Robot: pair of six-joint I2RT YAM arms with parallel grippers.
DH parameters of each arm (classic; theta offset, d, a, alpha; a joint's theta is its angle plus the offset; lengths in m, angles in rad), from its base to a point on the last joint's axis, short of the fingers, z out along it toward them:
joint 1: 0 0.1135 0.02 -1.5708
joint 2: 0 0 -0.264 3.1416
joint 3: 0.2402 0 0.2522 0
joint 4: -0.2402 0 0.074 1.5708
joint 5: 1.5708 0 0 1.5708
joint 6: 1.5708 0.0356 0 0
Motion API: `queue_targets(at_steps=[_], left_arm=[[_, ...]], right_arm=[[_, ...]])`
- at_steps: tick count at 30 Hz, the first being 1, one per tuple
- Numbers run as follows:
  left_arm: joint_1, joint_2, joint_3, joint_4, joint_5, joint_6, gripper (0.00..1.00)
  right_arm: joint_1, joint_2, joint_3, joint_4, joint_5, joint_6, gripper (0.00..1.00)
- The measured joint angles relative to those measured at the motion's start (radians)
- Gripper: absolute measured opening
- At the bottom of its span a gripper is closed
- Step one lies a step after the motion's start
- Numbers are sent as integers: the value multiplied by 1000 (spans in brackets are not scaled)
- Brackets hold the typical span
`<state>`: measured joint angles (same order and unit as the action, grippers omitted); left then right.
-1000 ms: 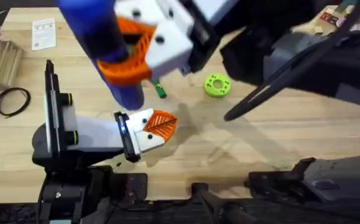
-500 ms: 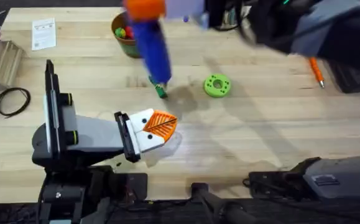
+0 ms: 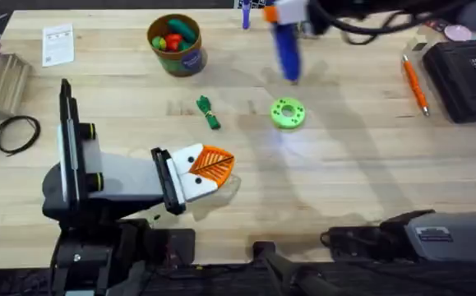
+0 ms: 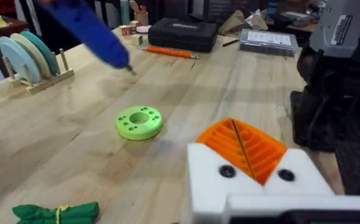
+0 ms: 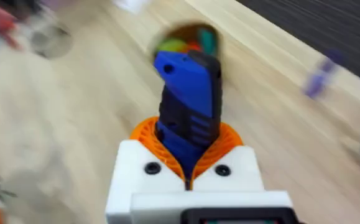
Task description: Pick up the gripper from the table and insert it into the empty holder that is missing its gripper. Then pick up a screw, insert it into the mounting hole, and use the screwdriver to tighten it. Finally, clean up the table by picking up the vegetable and placing it into the bucket.
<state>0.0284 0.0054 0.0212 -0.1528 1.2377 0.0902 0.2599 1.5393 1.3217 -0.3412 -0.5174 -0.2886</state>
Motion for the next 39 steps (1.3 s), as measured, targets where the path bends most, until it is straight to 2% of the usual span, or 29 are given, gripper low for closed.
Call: queue_targets(at_steps=[6, 9, 12, 17, 22, 29, 34, 35, 36, 39], left_arm=[[0, 0, 0, 0, 0, 0, 5], [0, 0, 0, 0, 0, 0, 5], [0, 0, 0, 0, 0, 0, 5], [0, 0, 0, 0, 0, 0, 5], [0, 0, 0, 0, 0, 0, 5], [0, 0, 0, 0, 0, 0, 5], [0, 0, 0, 0, 0, 0, 5], [0, 0, 0, 0, 0, 0, 5], [0, 0, 0, 0, 0, 0, 5], [0, 0, 0, 0, 0, 0, 5]], right_arm=[[-108, -66, 29, -278, 202, -401, 19], [-143, -58, 31, -407, 282, -602, 19], [-174, -29, 31, -479, 350, -725, 19], [-202, 58, 31, -581, 460, -854, 19], [-202, 169, 31, -544, 548, -926, 19], [-202, 290, 31, -521, 578, -972, 19], [-202, 330, 31, -517, 581, -976, 21], [-202, 332, 31, -518, 581, -976, 41], [-202, 332, 31, -518, 581, -976, 133], [-202, 332, 32, -517, 586, -977, 563]])
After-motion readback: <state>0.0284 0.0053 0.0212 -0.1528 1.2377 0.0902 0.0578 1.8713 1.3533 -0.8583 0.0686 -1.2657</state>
